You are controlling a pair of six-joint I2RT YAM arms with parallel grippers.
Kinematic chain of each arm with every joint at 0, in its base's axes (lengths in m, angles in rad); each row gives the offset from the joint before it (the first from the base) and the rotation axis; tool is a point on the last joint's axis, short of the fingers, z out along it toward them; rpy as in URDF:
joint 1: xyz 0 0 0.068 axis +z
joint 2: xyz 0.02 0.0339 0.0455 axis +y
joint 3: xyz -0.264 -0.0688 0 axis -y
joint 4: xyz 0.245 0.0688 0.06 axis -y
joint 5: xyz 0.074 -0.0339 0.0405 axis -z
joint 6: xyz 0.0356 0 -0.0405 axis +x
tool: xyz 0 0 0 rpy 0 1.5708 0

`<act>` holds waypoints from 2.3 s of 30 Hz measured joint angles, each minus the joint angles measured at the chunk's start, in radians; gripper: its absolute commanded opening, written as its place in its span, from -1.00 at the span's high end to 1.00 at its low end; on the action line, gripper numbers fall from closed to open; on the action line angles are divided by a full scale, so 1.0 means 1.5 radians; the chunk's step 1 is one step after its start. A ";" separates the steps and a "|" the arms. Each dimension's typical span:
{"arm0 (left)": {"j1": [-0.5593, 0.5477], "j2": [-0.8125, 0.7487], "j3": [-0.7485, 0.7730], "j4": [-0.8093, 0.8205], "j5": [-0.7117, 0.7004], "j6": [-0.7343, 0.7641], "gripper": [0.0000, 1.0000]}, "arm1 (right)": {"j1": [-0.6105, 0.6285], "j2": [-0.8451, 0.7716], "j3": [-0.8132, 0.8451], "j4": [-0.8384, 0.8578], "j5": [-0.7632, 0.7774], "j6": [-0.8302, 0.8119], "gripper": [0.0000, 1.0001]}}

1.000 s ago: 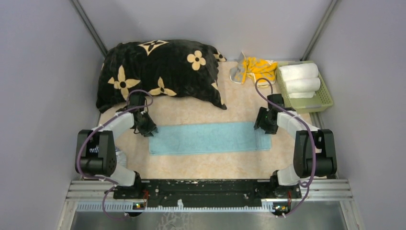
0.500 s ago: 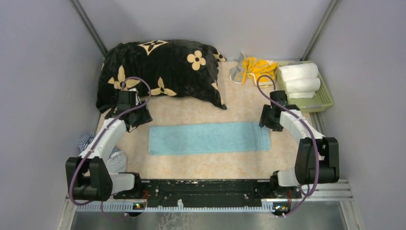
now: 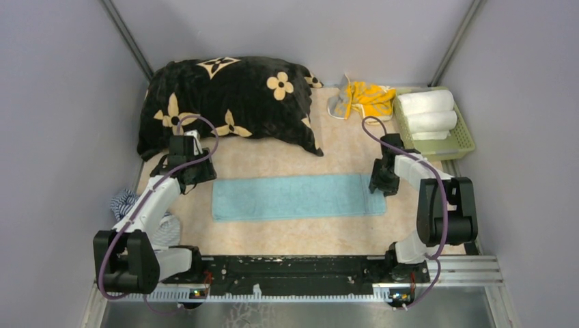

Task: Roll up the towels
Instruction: Fold the towel at the center of the board.

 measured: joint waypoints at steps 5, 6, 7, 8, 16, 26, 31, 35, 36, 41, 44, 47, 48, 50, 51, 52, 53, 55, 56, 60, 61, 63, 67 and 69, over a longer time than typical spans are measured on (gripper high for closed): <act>0.000 0.004 0.000 0.003 0.010 0.000 -0.17 | -0.003 0.012 0.005 -0.004 -0.005 0.007 0.60; 0.000 0.004 0.000 0.004 0.011 0.000 -0.17 | -0.003 0.013 0.005 -0.003 -0.007 0.009 0.72; 0.000 0.004 0.000 0.005 0.013 0.000 -0.17 | -0.003 0.014 0.005 -0.002 -0.010 0.012 0.82; 0.000 0.004 0.000 0.006 0.015 0.000 -0.17 | -0.003 0.014 0.005 -0.001 -0.014 0.015 0.91; 0.000 0.004 0.000 0.011 0.050 0.000 -0.17 | -0.001 0.007 0.012 -0.012 0.016 0.031 1.00; 0.000 0.004 0.000 0.010 0.170 -0.018 -0.18 | -0.021 -0.003 0.125 -0.064 0.235 0.022 1.00; 0.000 0.004 -0.017 0.011 0.238 -0.046 -0.18 | -0.024 -0.038 0.153 -0.073 0.274 0.011 1.00; 0.000 0.007 -0.041 0.015 0.281 -0.066 -0.18 | -0.009 -0.075 0.154 -0.087 0.263 -0.006 1.00; 0.000 0.009 -0.047 0.017 0.293 -0.071 -0.17 | 0.000 -0.080 0.154 -0.092 0.255 -0.008 1.00; 0.000 0.029 -0.068 0.039 0.337 -0.095 -0.15 | 0.097 -0.086 0.176 -0.136 0.172 -0.009 1.00; -0.001 0.038 -0.081 0.054 0.360 -0.107 -0.12 | 0.177 -0.086 0.189 -0.152 0.120 0.008 1.00; -0.004 0.041 -0.095 0.067 0.376 -0.117 -0.09 | 0.258 -0.082 0.207 -0.159 0.066 0.036 1.00; -0.005 0.042 -0.099 0.072 0.381 -0.121 -0.08 | 0.287 -0.076 0.215 -0.158 0.049 0.049 1.00; -0.006 0.048 -0.108 0.085 0.390 -0.129 -0.06 | 0.333 -0.058 0.230 -0.154 0.022 0.071 1.00; -0.007 0.051 -0.112 0.090 0.394 -0.132 -0.05 | 0.353 -0.045 0.239 -0.151 0.011 0.081 1.00; -0.008 0.054 -0.116 0.095 0.398 -0.136 -0.04 | 0.372 -0.029 0.251 -0.149 0.002 0.090 1.00; -0.009 0.058 -0.119 0.100 0.400 -0.140 -0.04 | 0.390 -0.012 0.264 -0.147 -0.007 0.100 1.00; -0.012 0.064 -0.124 0.107 0.402 -0.146 -0.03 | 0.421 0.026 0.293 -0.143 -0.017 0.117 1.00; -0.014 0.067 -0.126 0.110 0.403 -0.149 -0.02 | 0.435 0.043 0.308 -0.142 -0.021 0.124 1.00; -0.028 0.082 -0.131 0.124 0.404 -0.160 0.02 | 0.483 0.123 0.373 -0.132 -0.031 0.163 1.00; -0.033 0.086 -0.134 0.129 0.404 -0.164 0.03 | 0.490 0.138 0.382 -0.129 -0.032 0.170 1.00; -0.044 0.093 -0.140 0.138 0.404 -0.171 0.07 | 0.505 0.169 0.401 -0.130 -0.033 0.187 1.00; -0.061 0.109 -0.150 0.149 0.403 -0.182 0.15 | 0.522 0.204 0.421 -0.130 -0.028 0.217 1.00; -0.067 0.115 -0.154 0.153 0.402 -0.187 0.20 | 0.527 0.212 0.430 -0.130 -0.027 0.232 1.00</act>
